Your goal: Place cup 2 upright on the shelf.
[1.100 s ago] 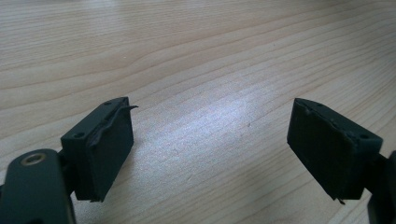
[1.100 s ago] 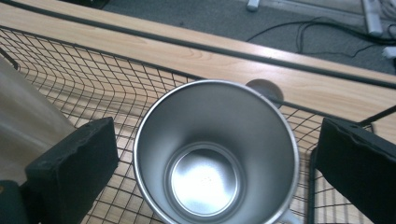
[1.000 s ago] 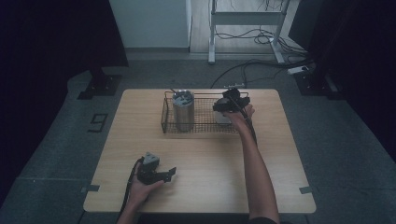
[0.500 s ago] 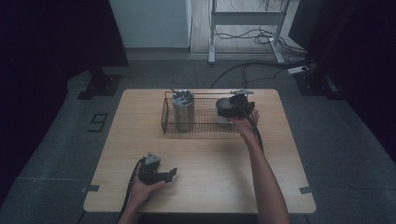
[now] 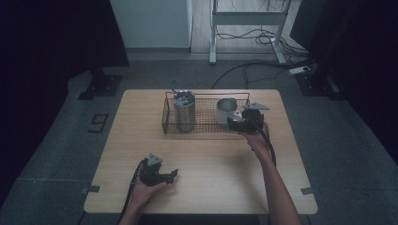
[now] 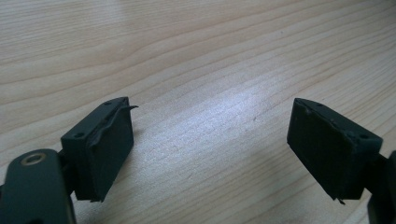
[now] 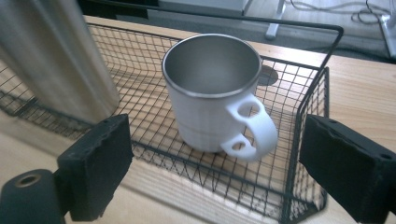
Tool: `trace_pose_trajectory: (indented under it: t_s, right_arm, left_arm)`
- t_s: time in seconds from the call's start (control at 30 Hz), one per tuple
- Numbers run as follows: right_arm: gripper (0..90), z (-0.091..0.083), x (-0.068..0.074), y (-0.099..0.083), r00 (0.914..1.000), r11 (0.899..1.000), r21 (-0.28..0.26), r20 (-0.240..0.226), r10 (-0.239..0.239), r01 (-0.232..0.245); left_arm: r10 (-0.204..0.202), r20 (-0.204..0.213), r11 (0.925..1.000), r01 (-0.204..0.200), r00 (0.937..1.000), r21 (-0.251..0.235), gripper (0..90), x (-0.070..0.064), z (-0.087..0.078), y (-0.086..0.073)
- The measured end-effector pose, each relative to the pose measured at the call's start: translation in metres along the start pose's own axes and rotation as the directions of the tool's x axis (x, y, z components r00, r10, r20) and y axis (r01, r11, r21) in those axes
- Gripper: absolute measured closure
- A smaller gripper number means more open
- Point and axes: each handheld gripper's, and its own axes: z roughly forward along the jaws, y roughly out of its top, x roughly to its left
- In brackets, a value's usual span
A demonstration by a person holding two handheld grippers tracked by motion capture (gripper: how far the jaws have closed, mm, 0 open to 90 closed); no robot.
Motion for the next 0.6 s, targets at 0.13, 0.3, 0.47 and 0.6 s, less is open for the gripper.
trace_pose_trajectory:
  t_s: [0.13,0.3,0.47,0.6]
  right_arm:
    - [12.7,-0.014,-0.006,-0.012,0.9996,1.0,-0.02,-0.026,0.009,-0.01]
    - [13.0,-0.03,-0.009,-0.033,0.9991,0.999,-0.032,-0.042,0.006,-0.007]
    - [13.2,-0.04,-0.009,-0.048,0.9988,0.999,-0.04,-0.049,0.008,-0.01]
    - [13.5,-0.049,-0.009,-0.066,0.9991,0.999,-0.033,-0.043,0.002,-0.003]
  left_arm:
    - [0.004,-0.007,1.0,-0.004,1.0,0.0,14.7,-0.002,0.001,0.0]
    - [0.019,-0.019,0.9998,-0.019,0.9996,0.002,14.7,-0.004,0.001,-0.001]
    - [0.022,-0.02,0.9997,-0.022,0.9995,0.004,14.7,-0.004,0.001,-0.001]
    - [0.025,-0.019,0.9997,-0.025,0.9995,0.006,14.6,-0.004,0.001,-0.001]
